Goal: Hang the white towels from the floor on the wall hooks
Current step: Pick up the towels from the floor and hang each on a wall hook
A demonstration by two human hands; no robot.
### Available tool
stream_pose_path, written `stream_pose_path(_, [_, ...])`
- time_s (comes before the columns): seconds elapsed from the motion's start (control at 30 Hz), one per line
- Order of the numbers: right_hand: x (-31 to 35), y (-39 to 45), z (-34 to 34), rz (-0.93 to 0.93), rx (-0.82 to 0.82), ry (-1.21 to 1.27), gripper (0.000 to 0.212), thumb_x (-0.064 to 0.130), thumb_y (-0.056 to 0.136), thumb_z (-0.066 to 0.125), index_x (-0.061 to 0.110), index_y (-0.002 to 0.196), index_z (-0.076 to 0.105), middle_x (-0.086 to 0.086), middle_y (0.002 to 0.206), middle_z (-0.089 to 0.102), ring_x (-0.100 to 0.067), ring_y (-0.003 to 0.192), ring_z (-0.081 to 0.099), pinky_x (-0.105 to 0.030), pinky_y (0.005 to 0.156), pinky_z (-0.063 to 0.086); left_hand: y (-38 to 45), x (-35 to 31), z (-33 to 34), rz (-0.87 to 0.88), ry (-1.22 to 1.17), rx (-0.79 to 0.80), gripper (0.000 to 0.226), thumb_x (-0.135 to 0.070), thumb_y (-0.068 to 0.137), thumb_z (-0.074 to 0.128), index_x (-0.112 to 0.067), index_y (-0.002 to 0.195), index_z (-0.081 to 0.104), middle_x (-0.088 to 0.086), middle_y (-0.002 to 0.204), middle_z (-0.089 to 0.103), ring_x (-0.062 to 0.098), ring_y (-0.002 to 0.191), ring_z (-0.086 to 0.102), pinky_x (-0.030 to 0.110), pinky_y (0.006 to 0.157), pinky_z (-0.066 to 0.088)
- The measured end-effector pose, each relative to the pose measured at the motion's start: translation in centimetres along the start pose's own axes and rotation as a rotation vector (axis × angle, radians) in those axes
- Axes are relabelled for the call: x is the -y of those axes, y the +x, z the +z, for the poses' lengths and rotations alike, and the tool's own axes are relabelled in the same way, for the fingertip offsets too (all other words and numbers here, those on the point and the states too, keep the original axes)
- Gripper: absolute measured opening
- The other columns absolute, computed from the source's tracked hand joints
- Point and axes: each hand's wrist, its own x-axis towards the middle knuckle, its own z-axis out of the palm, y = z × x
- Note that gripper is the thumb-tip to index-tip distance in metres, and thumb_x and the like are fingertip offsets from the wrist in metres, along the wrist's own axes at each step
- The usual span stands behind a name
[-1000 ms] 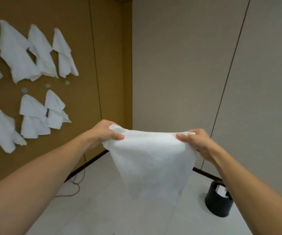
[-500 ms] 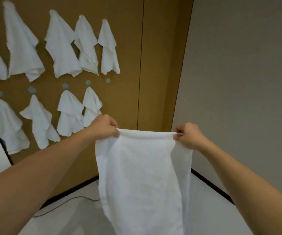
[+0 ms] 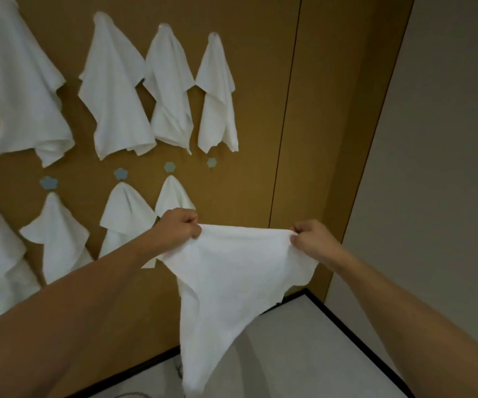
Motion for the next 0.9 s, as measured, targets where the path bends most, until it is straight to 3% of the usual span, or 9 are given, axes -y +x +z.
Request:
stream_pose_path(0.17, [0.3,11.1,1.2,-0.038,-0.035,0.191,0.021,0.004,0.087,0.047,0.003,0.087,0.067,-0.01,0.071,0.05,-0.031,0.081,0.063,-0.04,0.077,0.049,8.6,2.8,0.8,-0.011,0.126,-0.137,0.015,-0.009,0.086,0.066,-0.014,0.073,0.059,-0.002,0.071,0.058,0.015,0.07,0.053,0.024,0.06,0.036])
stream_pose_path(0.2, [0.4,13.3,1.3,-0.052,-0.044,0.223,0.024,0.005,0.087,0.047,-0.004,0.099,0.066,-0.021,0.092,0.061,-0.033,0.089,0.063,-0.046,0.087,0.049,10.3,3.2,1.1,-0.01,0.142,-0.161,0.012,-0.009,0.088,0.065,-0.015,0.078,0.062,-0.003,0.074,0.06,0.013,0.072,0.054,0.021,0.061,0.037])
stream_pose_path(0.23, [0.3,15.5,1.3,-0.08,-0.042,0.259,0.027,0.008,0.085,0.05,-0.006,0.102,0.065,0.001,0.117,0.042,-0.033,0.106,0.054,-0.048,0.09,0.048,11.9,3.6,1.4,-0.018,0.132,-0.181,0.01,-0.009,0.09,0.064,-0.014,0.081,0.065,-0.002,0.076,0.061,0.013,0.073,0.055,0.019,0.061,0.037])
stream_pose_path(0.27, [0.0,17.6,1.2,-0.108,-0.026,0.287,0.025,0.013,0.081,0.053,-0.002,0.094,0.068,-0.019,0.086,0.065,-0.034,0.085,0.064,-0.046,0.085,0.05,13.5,4.0,1.7,-0.037,0.106,-0.197,0.009,-0.009,0.091,0.064,-0.013,0.083,0.066,0.0,0.078,0.062,0.014,0.074,0.055,0.019,0.061,0.037])
stream_pose_path(0.33, [-0.4,21.9,0.8,-0.159,0.032,0.323,0.015,0.025,0.076,0.061,0.019,0.063,0.065,0.001,0.061,0.057,-0.022,0.066,0.061,-0.031,0.065,0.045,16.7,4.5,2.2,-0.11,0.038,-0.222,0.006,-0.01,0.092,0.063,-0.011,0.089,0.068,0.007,0.086,0.064,0.018,0.076,0.057,0.021,0.063,0.04])
stream_pose_path(0.4, [-1.0,26.1,0.3,-0.209,0.098,0.301,0.032,0.036,0.082,0.069,0.026,0.053,0.061,0.013,0.052,0.057,-0.005,0.051,0.057,-0.019,0.05,0.041,19.8,4.7,2.5,-0.175,-0.014,-0.244,0.008,-0.013,0.092,0.064,-0.009,0.098,0.068,0.011,0.095,0.065,0.023,0.083,0.059,0.026,0.068,0.042])
stream_pose_path(0.6, [-2.4,38.1,0.0,-0.301,0.194,0.284,0.026,0.03,0.085,0.075,0.019,0.062,0.069,0.005,0.064,0.068,-0.009,0.059,0.066,-0.023,0.054,0.048,28.6,5.7,2.6,-0.295,-0.109,-0.34,0.008,-0.015,0.088,0.07,-0.017,0.095,0.067,0.011,0.102,0.067,0.031,0.097,0.062,0.043,0.09,0.049])
stream_pose_path(0.77, [-3.8,46.1,4.7,-0.359,0.114,0.21,0.04,0.032,0.082,0.075,0.0,0.064,0.06,-0.003,0.063,0.056,-0.014,0.06,0.055,-0.027,0.058,0.04,33.9,9.2,4.2,-0.257,-0.065,-0.375,0.009,-0.031,0.091,0.068,-0.023,0.088,0.066,-0.003,0.091,0.065,0.017,0.087,0.06,0.023,0.069,0.044])
stream_pose_path(0.9, [-3.0,51.3,8.4,-0.428,0.051,0.149,0.051,0.05,0.071,0.081,0.024,0.046,0.045,0.012,0.047,0.042,-0.008,0.051,0.045,-0.028,0.055,0.034,38.0,12.6,3.7,-0.285,0.004,-0.397,0.031,-0.05,0.074,0.081,-0.025,0.088,0.066,-0.013,0.086,0.062,0.006,0.083,0.056,0.022,0.069,0.041])
